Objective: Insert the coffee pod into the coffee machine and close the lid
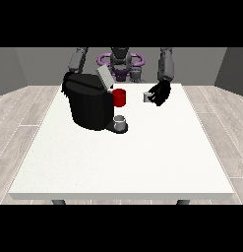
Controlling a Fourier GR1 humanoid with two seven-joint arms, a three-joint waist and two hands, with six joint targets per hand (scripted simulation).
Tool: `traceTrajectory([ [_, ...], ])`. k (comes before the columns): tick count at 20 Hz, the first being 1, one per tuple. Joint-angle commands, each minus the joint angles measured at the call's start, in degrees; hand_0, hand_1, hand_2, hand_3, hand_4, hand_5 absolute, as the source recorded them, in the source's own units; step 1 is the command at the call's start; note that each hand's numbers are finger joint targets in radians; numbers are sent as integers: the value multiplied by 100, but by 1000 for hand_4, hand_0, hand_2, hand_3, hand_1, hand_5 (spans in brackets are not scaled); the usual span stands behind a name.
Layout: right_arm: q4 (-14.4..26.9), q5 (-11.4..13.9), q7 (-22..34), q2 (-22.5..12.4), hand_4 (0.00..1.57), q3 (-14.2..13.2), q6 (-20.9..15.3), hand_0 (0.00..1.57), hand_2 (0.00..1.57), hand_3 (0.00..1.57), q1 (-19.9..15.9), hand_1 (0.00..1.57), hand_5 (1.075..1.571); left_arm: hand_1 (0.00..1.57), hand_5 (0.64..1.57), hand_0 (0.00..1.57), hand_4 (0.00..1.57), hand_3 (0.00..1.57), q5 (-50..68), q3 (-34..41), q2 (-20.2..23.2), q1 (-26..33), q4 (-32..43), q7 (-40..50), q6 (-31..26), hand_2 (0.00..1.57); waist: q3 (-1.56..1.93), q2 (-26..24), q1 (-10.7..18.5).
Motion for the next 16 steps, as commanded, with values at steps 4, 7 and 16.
traceTrajectory([
  [4,722,-152,-181,-252,281,-294,160,0,0,0,-89,0,1571,1404,1571,1404,602,1284,-56,-231,-442,-285,-500,548,-545,1377,0,-416,315],
  [7,677,-33,-293,-51,278,-103,17,0,0,0,-85,0,1571,1423,1571,1423,574,1332,106,27,-534,-424,-498,617,-448,1407,-2,-340,180],
  [16,616,36,-321,-118,298,93,235,0,0,0,182,0,1571,1193,1571,1193,573,1297,453,359,-263,-712,-810,981,-1229,1249,-3,-649,58],
])
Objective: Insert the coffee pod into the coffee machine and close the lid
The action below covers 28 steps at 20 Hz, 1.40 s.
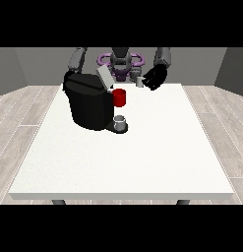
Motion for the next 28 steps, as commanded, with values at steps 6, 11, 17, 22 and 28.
traceTrajectory([
  [6,-170,89,74,-11,314,124,-31,0,0,0,49,0,1571,1340,1571,1340,651,1381,47,77,46,-530,-315,532,-435,1403,1,-128,-115],
  [11,-148,-56,-4,-200,202,-56,124,0,0,0,-124,0,1571,1346,1571,1346,655,1391,360,373,-287,-991,-362,987,-293,1432,2,73,-266],
  [17,-684,-124,367,-184,219,153,328,0,0,0,-233,0,1571,1352,1571,1352,611,1316,372,706,133,-1300,69,867,-116,1398,-2,481,-780],
  [22,-933,-144,109,-160,21,342,664,0,0,0,-53,0,1571,1469,1571,1469,639,1358,485,1029,437,-1359,354,607,120,1473,-3,804,-1028],
  [28,-610,-295,-89,-397,0,130,939,0,0,0,-875,0,1571,1489,1571,1489,599,1411,689,1280,867,-2405,459,882,-201,1476,2,1460,-954],
])
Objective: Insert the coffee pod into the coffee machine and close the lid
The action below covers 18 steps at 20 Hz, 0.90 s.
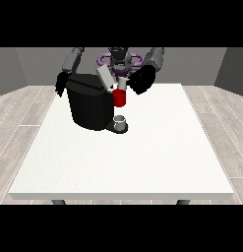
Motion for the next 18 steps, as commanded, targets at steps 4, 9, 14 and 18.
traceTrajectory([
  [4,356,133,-237,314,183,115,-166,0,0,0,-197,0,1571,1452,1571,1452,595,1390,110,58,-3,-486,155,388,-103,1483,2,136,163],
  [9,49,63,-122,-62,267,71,190,0,0,0,-372,0,1571,1462,1571,1462,619,1342,54,165,336,-439,386,-153,123,1480,-1,600,-190],
  [14,466,12,-304,-100,242,-158,104,0,0,0,-578,0,1571,1487,1571,1487,703,1437,74,108,460,-703,365,-101,-139,1514,2,733,-21],
  [18,740,-6,-379,-139,191,-163,267,0,0,0,-620,0,1571,1418,1571,1418,664,1352,-106,-34,148,-674,285,44,333,1461,2,737,-51],
])
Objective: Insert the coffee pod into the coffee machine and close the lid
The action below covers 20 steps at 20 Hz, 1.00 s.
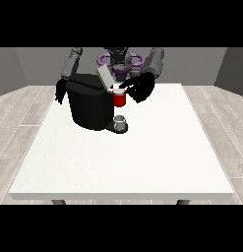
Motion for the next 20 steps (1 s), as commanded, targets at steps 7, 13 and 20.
traceTrajectory([
  [7,477,-9,-112,-135,260,-161,45,0,0,0,-378,0,1571,1432,1571,1432,614,1396,-214,-163,-135,-275,-45,59,419,1448,-1,257,-32],
  [13,718,-181,-296,-124,290,-396,27,0,0,0,-288,0,1571,0,1571,0,0,0,486,241,-464,27,-118,-409,153,0,-2,69,339],
  [20,1434,-304,-726,-361,224,-722,279,0,0,0,607,0,1571,0,1571,0,0,0,978,88,-1442,1419,-545,-1108,-66,0,-2,-897,1170],
])
